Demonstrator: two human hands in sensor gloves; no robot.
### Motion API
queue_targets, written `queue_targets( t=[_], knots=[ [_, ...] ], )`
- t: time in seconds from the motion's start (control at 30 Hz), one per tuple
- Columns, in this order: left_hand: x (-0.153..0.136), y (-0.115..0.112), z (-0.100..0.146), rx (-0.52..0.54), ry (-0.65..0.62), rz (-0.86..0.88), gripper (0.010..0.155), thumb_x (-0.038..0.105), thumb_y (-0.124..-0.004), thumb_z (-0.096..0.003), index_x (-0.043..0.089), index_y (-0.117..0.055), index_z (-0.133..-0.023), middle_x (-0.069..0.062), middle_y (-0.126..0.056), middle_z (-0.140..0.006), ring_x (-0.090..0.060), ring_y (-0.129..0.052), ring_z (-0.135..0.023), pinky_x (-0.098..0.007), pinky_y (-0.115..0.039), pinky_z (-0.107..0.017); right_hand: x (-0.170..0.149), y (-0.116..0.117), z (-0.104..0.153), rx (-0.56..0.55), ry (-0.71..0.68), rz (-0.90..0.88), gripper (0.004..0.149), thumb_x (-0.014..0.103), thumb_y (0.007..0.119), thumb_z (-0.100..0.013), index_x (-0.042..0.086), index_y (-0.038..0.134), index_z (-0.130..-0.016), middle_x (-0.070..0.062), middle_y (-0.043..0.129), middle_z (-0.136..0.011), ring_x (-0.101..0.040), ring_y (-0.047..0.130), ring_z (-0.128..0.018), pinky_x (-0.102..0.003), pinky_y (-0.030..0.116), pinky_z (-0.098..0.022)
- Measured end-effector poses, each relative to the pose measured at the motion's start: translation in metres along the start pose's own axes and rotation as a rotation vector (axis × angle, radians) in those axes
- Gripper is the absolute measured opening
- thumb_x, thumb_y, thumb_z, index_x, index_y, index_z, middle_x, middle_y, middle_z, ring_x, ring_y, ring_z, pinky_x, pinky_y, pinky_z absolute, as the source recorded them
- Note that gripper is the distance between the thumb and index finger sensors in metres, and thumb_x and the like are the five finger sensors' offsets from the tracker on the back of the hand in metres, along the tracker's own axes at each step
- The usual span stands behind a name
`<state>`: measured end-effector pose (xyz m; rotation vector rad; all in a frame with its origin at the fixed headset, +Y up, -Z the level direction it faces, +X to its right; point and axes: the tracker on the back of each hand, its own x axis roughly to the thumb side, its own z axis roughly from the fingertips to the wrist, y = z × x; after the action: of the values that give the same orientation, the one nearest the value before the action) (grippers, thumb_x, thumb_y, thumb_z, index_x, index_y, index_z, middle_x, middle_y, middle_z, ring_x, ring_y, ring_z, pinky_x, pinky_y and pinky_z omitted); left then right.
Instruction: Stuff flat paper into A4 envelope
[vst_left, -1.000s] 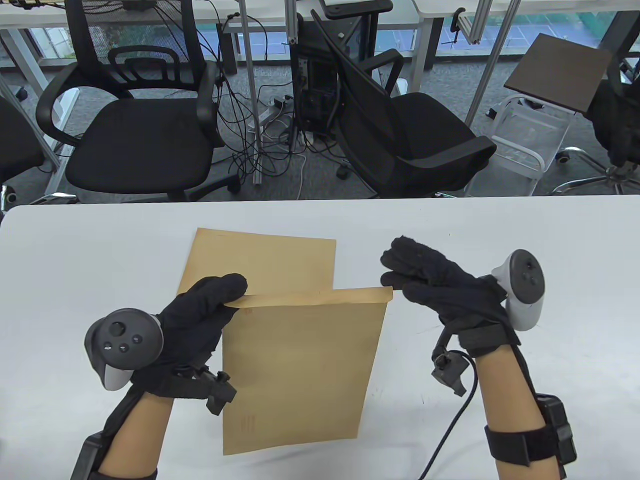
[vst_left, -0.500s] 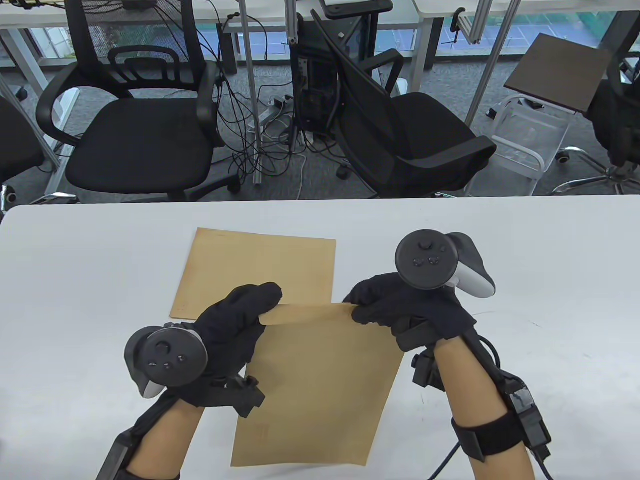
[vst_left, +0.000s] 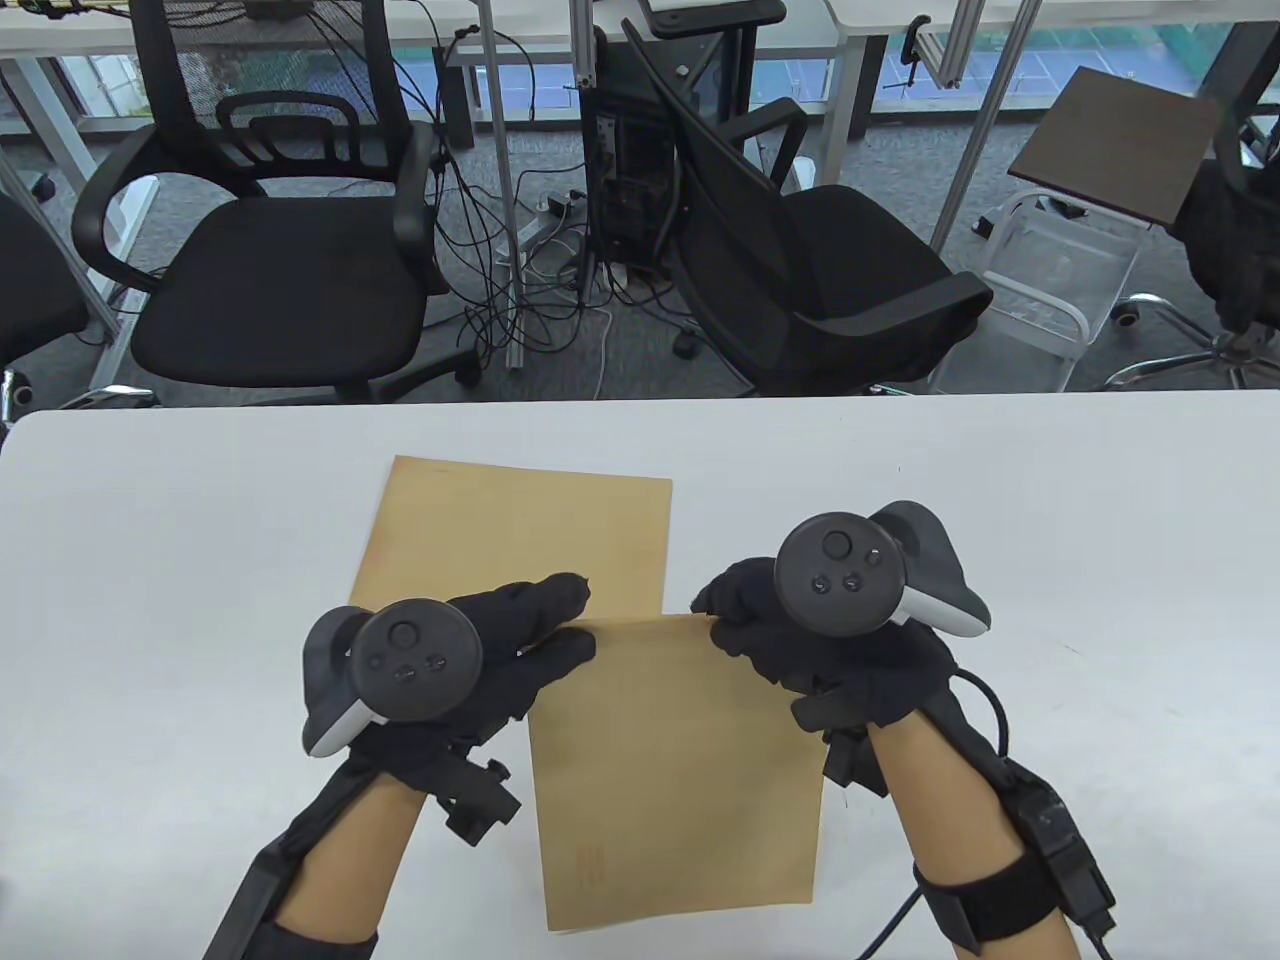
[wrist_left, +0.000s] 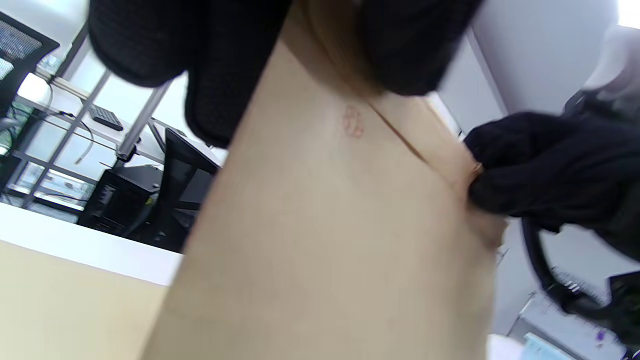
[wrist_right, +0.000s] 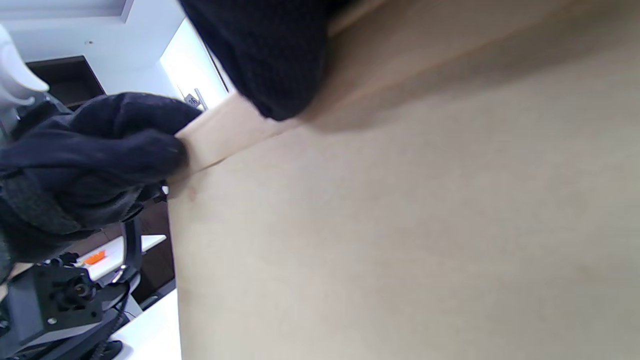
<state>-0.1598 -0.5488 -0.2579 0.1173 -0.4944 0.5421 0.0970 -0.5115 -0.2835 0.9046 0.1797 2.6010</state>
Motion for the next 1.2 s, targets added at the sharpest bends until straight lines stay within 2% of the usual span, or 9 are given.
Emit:
queue_targets(
  t=[0.07, 0.13, 0.3, 0.37, 0.5, 0.73, 0.93, 1.1, 1.2],
  knots=[
    [0.001, -0.002, 0.0, 0.053, -0.006, 0.001, 0.043, 0.036, -0.079, -0.0478, 0.018, -0.084, -0.087, -0.007, -0.097, -0.07, -0.028, -0.101, -0.053, -0.046, -0.081, -0.048, 0.005, -0.003, -0.001, 0.006, 0.021, 0.059, 0.046, 0.017, 0.082, -0.053, -0.002, 0.084, -0.095, -0.035, 0.081, -0.095, -0.059, 0.088, -0.072, -0.079, 0.048, -0.058],
    [0.002, -0.004, 0.0, 0.065, -0.024, 0.024, 0.043, 0.036, -0.08, -0.0476, 0.017, -0.084, -0.087, -0.007, -0.096, -0.07, -0.028, -0.1, -0.053, -0.046, -0.081, -0.048, 0.013, -0.005, -0.007, -0.01, 0.004, 0.038, 0.058, 0.02, 0.084, -0.053, -0.005, 0.075, -0.104, -0.038, 0.076, -0.098, -0.061, 0.086, -0.074, -0.079, 0.048, -0.057],
    [0.015, -0.01, -0.001, 0.118, -0.06, 0.042, 0.043, 0.037, -0.079, -0.0479, 0.017, -0.082, -0.087, -0.006, -0.096, -0.07, -0.026, -0.1, -0.053, -0.044, -0.082, -0.048, 0.039, 0.012, -0.036, 0.047, -0.055, -0.008, 0.049, 0.021, 0.08, -0.055, -0.005, 0.081, -0.097, -0.035, 0.083, -0.092, -0.058, 0.089, -0.07, -0.077, 0.052, -0.057],
    [0.011, -0.007, 0.002, 0.132, -0.062, 0.016, 0.043, 0.036, -0.079, -0.0476, 0.018, -0.083, -0.087, -0.006, -0.096, -0.069, -0.026, -0.101, -0.053, -0.044, -0.082, -0.048, 0.039, 0.012, -0.037, 0.07, -0.043, 0.039, 0.047, 0.022, 0.079, -0.056, -0.003, 0.083, -0.095, -0.034, 0.086, -0.089, -0.056, 0.091, -0.067, -0.076, 0.054, -0.056],
    [-0.002, 0.006, 0.013, 0.169, -0.056, 0.045, 0.043, 0.036, -0.079, -0.0474, 0.017, -0.083, -0.086, -0.006, -0.097, -0.069, -0.026, -0.101, -0.052, -0.044, -0.082, -0.047, 0.016, -0.005, -0.02, 0.018, 0.015, -0.005, 0.047, 0.022, 0.08, -0.055, -0.004, 0.085, -0.094, -0.033, 0.088, -0.088, -0.056, 0.092, -0.066, -0.077, 0.053, -0.057],
    [-0.004, 0.015, 0.017, 0.18, -0.06, 0.035, 0.044, 0.036, -0.08, -0.0472, 0.017, -0.084, -0.086, -0.006, -0.097, -0.069, -0.026, -0.101, -0.052, -0.045, -0.082, -0.048, -0.035, -0.028, 0.022, -0.089, 0.148, -0.065, 0.046, 0.022, 0.081, -0.054, -0.004, 0.086, -0.092, -0.033, 0.089, -0.087, -0.056, 0.092, -0.066, -0.077, 0.054, -0.056],
    [-0.006, 0.015, 0.018, 0.196, -0.065, 0.057, 0.043, 0.036, -0.08, -0.0472, 0.018, -0.083, -0.087, -0.005, -0.096, -0.071, -0.026, -0.101, -0.054, -0.045, -0.082, -0.049, -0.07, -0.019, 0.044, -0.211, 0.095, -0.238, 0.046, 0.023, 0.08, -0.055, 0.001, 0.084, -0.095, -0.029, 0.089, -0.087, -0.052, 0.093, -0.066, -0.073, 0.06, -0.054],
    [-0.013, 0.014, 0.017, 0.228, -0.035, 0.045, 0.044, 0.037, -0.08, -0.0473, 0.021, -0.083, -0.088, -0.005, -0.097, -0.073, -0.026, -0.102, -0.057, -0.046, -0.082, -0.05, -0.091, -0.003, 0.047, -0.284, -0.004, -0.544, 0.045, 0.021, 0.08, -0.055, -0.004, 0.084, -0.092, -0.031, 0.089, -0.083, -0.052, 0.094, -0.062, -0.072, 0.059, -0.055],
    [-0.02, 0.015, 0.018, 0.271, -0.007, 0.038, 0.045, 0.036, -0.082, -0.0467, 0.022, -0.083, -0.089, -0.005, -0.098, -0.075, -0.025, -0.104, -0.058, -0.046, -0.083, -0.05, -0.099, -0.007, 0.055, -0.345, 0.028, -0.528, 0.043, 0.02, 0.078, -0.055, -0.003, 0.082, -0.092, -0.031, 0.088, -0.083, -0.051, 0.094, -0.062, -0.071, 0.059, -0.055]
  ],
)
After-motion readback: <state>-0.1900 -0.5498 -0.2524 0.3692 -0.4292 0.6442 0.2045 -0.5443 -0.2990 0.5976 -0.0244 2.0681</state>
